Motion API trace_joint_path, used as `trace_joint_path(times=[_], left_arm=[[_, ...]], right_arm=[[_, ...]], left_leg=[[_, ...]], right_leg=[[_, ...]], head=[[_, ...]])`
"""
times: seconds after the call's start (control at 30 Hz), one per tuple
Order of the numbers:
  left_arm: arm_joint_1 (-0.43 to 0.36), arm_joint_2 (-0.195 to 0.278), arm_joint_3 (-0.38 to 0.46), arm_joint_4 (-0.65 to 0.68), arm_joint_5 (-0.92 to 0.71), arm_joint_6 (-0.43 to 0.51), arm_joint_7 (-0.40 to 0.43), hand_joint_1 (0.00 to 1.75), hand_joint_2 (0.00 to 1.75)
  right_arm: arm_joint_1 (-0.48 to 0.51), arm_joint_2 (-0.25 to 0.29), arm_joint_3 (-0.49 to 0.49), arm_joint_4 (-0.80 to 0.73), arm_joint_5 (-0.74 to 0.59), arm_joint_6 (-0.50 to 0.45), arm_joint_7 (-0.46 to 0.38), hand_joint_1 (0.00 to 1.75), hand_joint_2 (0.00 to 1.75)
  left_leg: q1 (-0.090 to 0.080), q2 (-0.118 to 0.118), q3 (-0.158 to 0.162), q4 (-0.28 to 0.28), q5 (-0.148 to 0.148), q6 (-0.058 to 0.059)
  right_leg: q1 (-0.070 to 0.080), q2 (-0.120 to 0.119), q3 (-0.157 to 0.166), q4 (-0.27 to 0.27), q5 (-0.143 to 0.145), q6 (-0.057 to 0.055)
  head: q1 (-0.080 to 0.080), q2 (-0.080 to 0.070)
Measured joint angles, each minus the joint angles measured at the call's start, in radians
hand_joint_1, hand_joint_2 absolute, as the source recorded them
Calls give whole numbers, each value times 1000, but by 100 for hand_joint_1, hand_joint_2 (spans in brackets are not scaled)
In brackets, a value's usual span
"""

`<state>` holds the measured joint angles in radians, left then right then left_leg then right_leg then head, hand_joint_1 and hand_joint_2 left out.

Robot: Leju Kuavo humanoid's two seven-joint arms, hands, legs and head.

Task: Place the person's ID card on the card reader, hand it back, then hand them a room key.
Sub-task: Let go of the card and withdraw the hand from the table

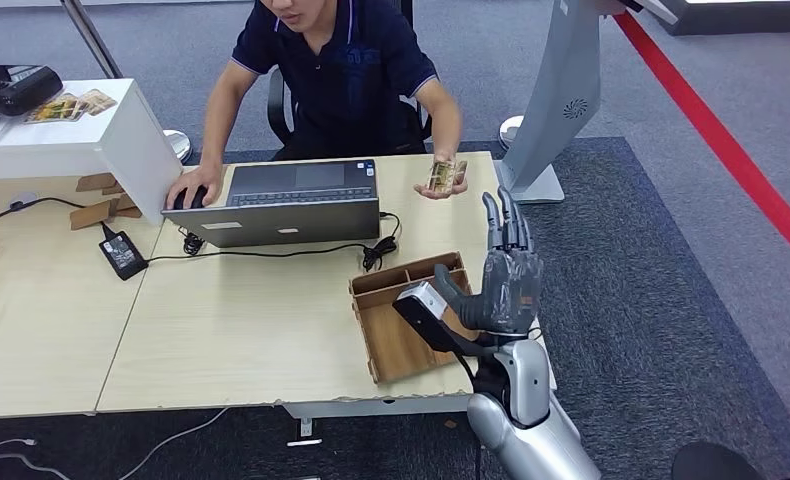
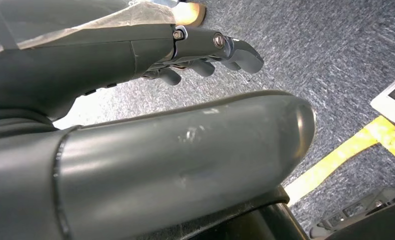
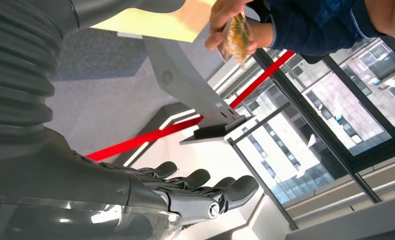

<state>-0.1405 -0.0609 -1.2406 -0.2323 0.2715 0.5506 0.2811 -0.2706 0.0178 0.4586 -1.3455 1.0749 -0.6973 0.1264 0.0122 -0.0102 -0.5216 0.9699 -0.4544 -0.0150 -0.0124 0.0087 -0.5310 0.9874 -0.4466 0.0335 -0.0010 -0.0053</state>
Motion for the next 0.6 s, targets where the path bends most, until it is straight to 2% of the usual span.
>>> trace_joint_path(times=[0.27, 0.6], left_arm=[[1, 2, 1, 0, 17, 4, 4, 0, 0], [2, 6, 9, 0, 32, 7, 4, 0, 0]], right_arm=[[55, 31, -56, 0, -160, 0, -92, 0, 175], [127, 51, -174, 14, -284, 0, -156, 0, 175]], left_leg=[[0, 0, 0, 0, 0, 0], [0, 0, 0, 0, 0, 0]], right_leg=[[0, 0, 0, 0, 0, 0], [0, 0, 0, 0, 0, 0]], head=[[0, 0], [0, 0]])
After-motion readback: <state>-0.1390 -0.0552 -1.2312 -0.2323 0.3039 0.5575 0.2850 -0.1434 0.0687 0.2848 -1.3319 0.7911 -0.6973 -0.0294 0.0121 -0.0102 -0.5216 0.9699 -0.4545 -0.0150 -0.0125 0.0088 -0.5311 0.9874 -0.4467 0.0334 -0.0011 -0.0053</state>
